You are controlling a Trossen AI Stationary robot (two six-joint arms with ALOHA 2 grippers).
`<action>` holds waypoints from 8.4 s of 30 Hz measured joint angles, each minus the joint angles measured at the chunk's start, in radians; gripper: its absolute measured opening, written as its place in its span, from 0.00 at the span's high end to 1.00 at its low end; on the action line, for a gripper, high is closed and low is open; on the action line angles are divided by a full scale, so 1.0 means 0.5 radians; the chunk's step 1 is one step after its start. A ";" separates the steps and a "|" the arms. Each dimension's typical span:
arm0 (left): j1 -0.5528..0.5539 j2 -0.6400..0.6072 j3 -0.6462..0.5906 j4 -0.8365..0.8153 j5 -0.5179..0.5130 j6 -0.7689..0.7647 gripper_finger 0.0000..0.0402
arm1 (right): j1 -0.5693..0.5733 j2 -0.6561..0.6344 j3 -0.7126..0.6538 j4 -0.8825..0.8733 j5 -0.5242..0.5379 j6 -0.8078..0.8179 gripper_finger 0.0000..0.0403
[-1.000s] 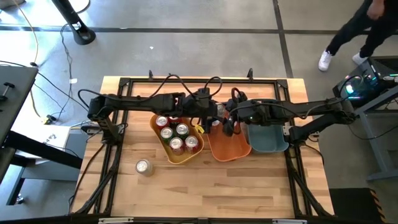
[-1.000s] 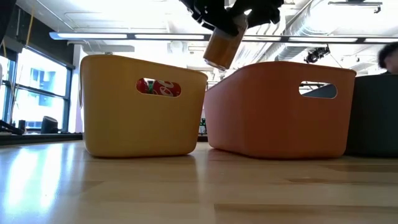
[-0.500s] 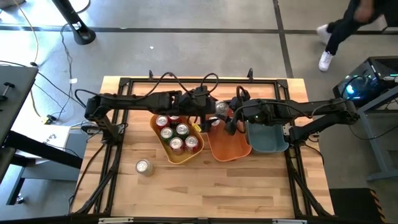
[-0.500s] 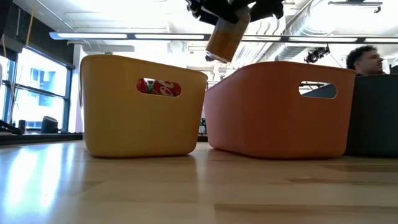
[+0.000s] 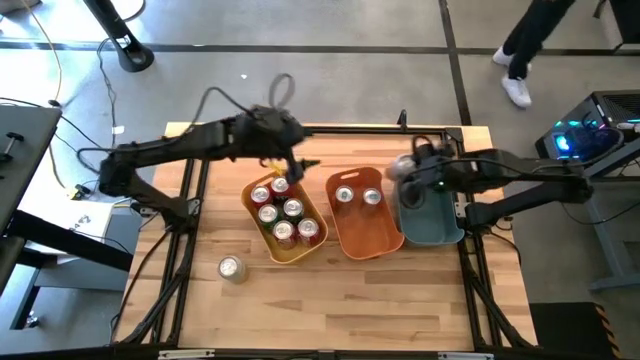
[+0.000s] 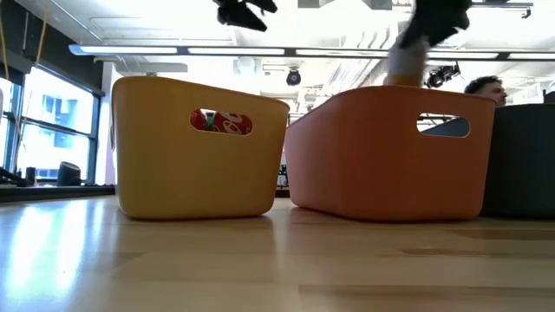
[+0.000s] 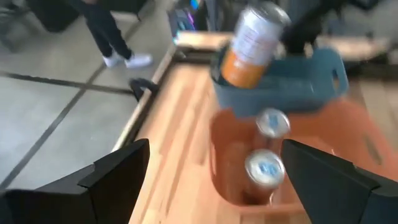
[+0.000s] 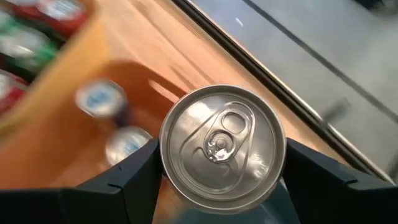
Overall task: Sort soda cans
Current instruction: Put the top yellow-white soda can into the blue bin, then put the yellow-white soda can into the blue bin
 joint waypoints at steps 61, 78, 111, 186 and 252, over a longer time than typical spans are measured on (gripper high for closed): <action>-0.291 -0.948 -0.734 -0.406 0.167 -0.996 0.11 | -0.391 -0.284 -0.329 -0.048 -0.143 0.471 0.03; -1.963 -0.688 -0.779 -1.364 -0.357 -2.220 0.11 | -0.391 -0.254 -0.133 0.310 -0.037 0.233 0.03; -2.190 -0.299 -1.406 -0.630 -0.138 -2.496 0.12 | -0.391 -0.238 -0.136 0.310 -0.147 0.231 0.03; -0.610 -0.171 -0.369 0.518 -0.034 -0.277 0.30 | -0.017 0.542 0.125 1.520 -0.863 -0.169 0.03; -0.505 -0.875 -0.716 0.386 -0.074 -0.689 0.08 | 0.153 0.738 0.468 0.898 -0.455 -0.253 0.28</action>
